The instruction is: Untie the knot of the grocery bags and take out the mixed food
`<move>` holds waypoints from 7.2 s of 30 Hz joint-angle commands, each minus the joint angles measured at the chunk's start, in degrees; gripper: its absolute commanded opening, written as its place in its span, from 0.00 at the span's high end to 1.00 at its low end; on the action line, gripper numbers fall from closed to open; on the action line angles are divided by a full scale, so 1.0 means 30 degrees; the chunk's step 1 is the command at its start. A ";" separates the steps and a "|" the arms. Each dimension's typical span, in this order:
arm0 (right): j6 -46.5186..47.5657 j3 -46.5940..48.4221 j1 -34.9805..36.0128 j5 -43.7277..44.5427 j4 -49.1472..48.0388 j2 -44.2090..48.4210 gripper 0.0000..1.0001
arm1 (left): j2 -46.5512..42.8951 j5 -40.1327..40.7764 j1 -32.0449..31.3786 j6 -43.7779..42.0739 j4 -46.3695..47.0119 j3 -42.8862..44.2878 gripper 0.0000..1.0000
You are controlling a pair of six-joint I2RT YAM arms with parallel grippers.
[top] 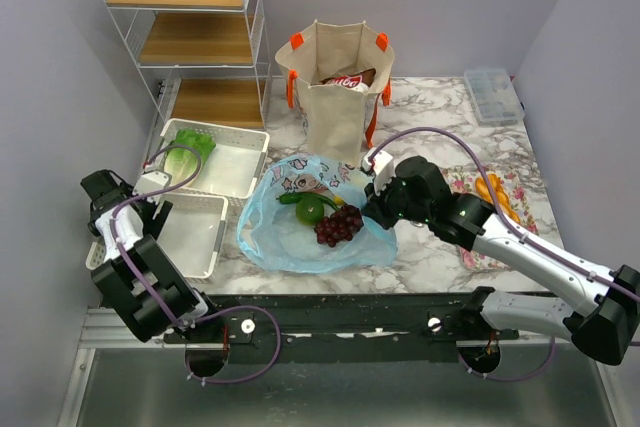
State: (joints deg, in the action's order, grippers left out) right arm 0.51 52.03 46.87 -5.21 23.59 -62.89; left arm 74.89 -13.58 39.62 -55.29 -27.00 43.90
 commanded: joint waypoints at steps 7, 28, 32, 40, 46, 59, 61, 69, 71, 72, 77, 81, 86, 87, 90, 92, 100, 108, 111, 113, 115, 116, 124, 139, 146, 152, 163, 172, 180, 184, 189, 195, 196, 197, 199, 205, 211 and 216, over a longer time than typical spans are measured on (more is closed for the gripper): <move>0.0291 0.0667 -0.0072 0.0124 0.0105 -0.0072 0.99 | 0.0384 0.0601 -0.0578 -0.0401 -0.0411 0.0718 0.01; -0.0899 0.0903 -0.0089 0.0884 -0.0302 0.0054 0.99 | -0.8014 -1.0566 -1.5427 0.7375 -1.0136 1.0816 0.15; -0.1108 0.1055 -0.0095 0.1060 -0.0406 -0.0009 0.99 | -0.7813 -0.8126 -2.1837 0.6096 -0.9224 0.9920 0.25; -0.1640 0.1578 -0.0243 0.0705 -0.0770 -0.0436 0.99 | -0.4496 -0.4312 -2.6796 0.0110 -0.7670 0.6414 0.18; -0.1706 0.1681 -0.0381 0.0712 -0.1047 -0.0407 0.99 | -0.0534 -0.2488 -2.6801 -0.2718 -0.5550 0.5608 0.16; -0.1841 0.1348 -0.0727 0.0690 -0.0863 0.0072 0.99 | 0.5897 -0.1039 -2.6706 -0.4063 -0.2124 0.6552 0.08; -0.1763 0.1311 -0.0770 0.0738 -0.0863 0.0140 0.99 | 0.6730 -0.0763 -2.6613 -0.4113 -0.2225 0.6957 0.09; -0.1768 0.1114 -0.1082 0.0746 -0.0829 0.0370 0.99 | 0.7394 -0.1075 -2.6517 -0.3473 -0.4253 0.7663 0.44; -0.1787 0.1085 -0.1065 0.0687 -0.0848 0.0395 0.99 | 0.6482 -0.1469 -2.6690 -0.2773 -0.4859 0.8070 0.51; -0.1785 0.1099 -0.1086 0.0683 -0.0877 0.0370 0.99 | 0.5961 -0.1720 -2.6864 -0.2426 -0.5146 0.8274 0.53; -0.1783 0.1092 -0.1065 0.0825 -0.0980 0.0219 0.99 | 0.3291 -0.3186 -2.7839 0.0310 -0.6905 1.0657 0.64; -0.1774 0.1172 -0.1067 0.0860 -0.0849 0.0163 0.99 | 0.1495 -0.4359 -2.7971 0.2981 -0.7696 1.2866 0.66; -0.1496 0.1426 -0.1093 0.1061 -0.0730 0.0006 0.99 | -0.1018 -0.6238 -2.6381 0.7629 -0.7523 1.4575 0.66; -0.1438 0.1512 -0.1093 0.1129 -0.0715 -0.0029 0.99 | -0.1399 -0.6611 -2.5436 0.8578 -0.7639 1.4712 0.66; -0.1329 0.1584 -0.1101 0.1179 -0.0769 -0.0061 0.99 | -0.3034 -0.7178 -2.1640 1.0667 -0.8179 1.3747 0.66; -0.1206 0.1428 -0.1103 0.1202 -0.0883 0.0009 0.99 | -0.4721 -0.6497 -1.8676 1.1090 -0.8085 1.1701 0.65; -0.1134 0.1298 -0.1133 0.1212 -0.0719 -0.0122 0.99 | -1.0444 -0.2161 -0.9572 0.5845 -0.8583 0.2720 0.65; -0.1301 0.0969 -0.1132 0.0901 -0.0882 -0.0061 0.99 | -0.8633 0.2689 -0.8312 0.5245 -0.2883 -0.2225 0.64; -0.1079 0.0993 -0.1140 0.1158 -0.0785 0.0120 0.99 | -0.6765 0.3546 -0.8267 0.5183 -0.1210 -0.2852 0.64; -0.0913 0.1076 -0.1123 0.1259 -0.0601 0.0185 0.99 | -0.5759 0.3790 -0.8274 0.4908 0.0053 -0.3230 0.63; -0.0795 0.1166 -0.1138 0.1294 -0.0441 0.0221 0.99 | -0.4713 0.4091 -0.8277 0.4551 0.1063 -0.3423 0.62; -0.0732 0.1227 -0.1150 0.1293 -0.0383 0.0236 0.99 | -0.4203 0.4343 -0.8280 0.4396 0.1511 -0.3470 0.61; -0.0662 0.1160 -0.1219 0.1357 -0.0292 0.0424 0.99 | -0.2232 0.5699 -0.7927 0.2754 0.3199 -0.3435 0.54; -0.0816 0.0971 -0.1242 0.1254 -0.0365 0.0486 0.99 | -0.1085 0.6829 -0.7584 0.1475 0.4067 -0.2760 0.25; -0.0789 0.1011 -0.1242 0.1269 -0.0365 0.0497 0.99 | -0.0861 0.7719 -0.7473 0.0901 0.5284 -0.2836 0.22; -0.0747 0.0942 -0.1239 0.1269 -0.0336 0.0576 0.99 | -0.0636 0.8028 -0.7229 0.0600 0.5309 -0.2616 0.22; -0.0786 0.0865 -0.1239 0.1121 -0.0394 0.0516 0.99 | -0.4807 0.4560 -0.7232 0.0910 0.1124 -0.2266 0.01; -0.1034 0.0987 -0.1240 0.1007 -0.0415 0.0349 0.99 | -0.9596 -0.8533 -0.9434 0.4275 -0.7143 0.4333 0.11; -0.1240 0.0830 -0.1245 0.1136 -0.0577 0.0443 0.99 | -0.9196 -0.8926 -2.0961 0.7963 -0.4119 0.5985 0.38; -0.1178 0.0195 -0.1251 0.0224 0.0001 0.0696 0.99 | -0.7242 -0.6986 -2.5465 0.5938 -0.3422 0.4889 0.39; -0.1445 -0.1370 -0.1241 0.0361 -0.0185 0.1559 0.99 | -0.4777 -0.2969 -2.9379 0.6564 0.1503 0.2525 0.36; -0.1552 -0.2071 -0.1262 0.0433 -0.0629 0.1805 0.99 | 0.0057 0.0045 -3.0754 0.8716 0.5492 0.2999 0.32; -0.1548 -0.2080 -0.1260 0.0531 -0.0789 0.1804 0.99 | 0.0979 0.0554 -3.0876 0.8887 0.5785 0.3251 0.30; -0.1556 -0.2033 -0.1272 0.0613 -0.0980 0.1781 0.99 | 0.1759 0.1109 -3.0940 0.9129 0.5885 0.3608 0.27; -0.1710 -0.1899 -0.1258 0.0927 -0.1204 0.1746 0.99 | 0.3245 0.1838 -3.0928 0.9403 0.6072 0.4018 0.21; -0.3068 -0.1048 -0.1686 0.2628 -0.1419 0.1547 0.99 | 0.5745 0.2407 -3.0912 0.9414 0.6303 0.3620 0.17; -0.5458 -0.0179 -0.3490 0.2995 -0.1401 0.1183 0.99 | 0.7492 0.2782 -3.0959 0.9505 0.5063 0.4748 0.23; -0.5157 -0.0316 -0.3498 0.2893 -0.1158 0.1405 0.99 | 0.9318 0.3111 -3.0981 0.9362 0.2308 0.6929 0.33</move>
State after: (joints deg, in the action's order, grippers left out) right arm -12.75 48.40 36.42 2.48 23.27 -59.59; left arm 98.06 -6.63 -52.58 -24.95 -9.98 61.01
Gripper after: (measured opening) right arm 0.027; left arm 0.704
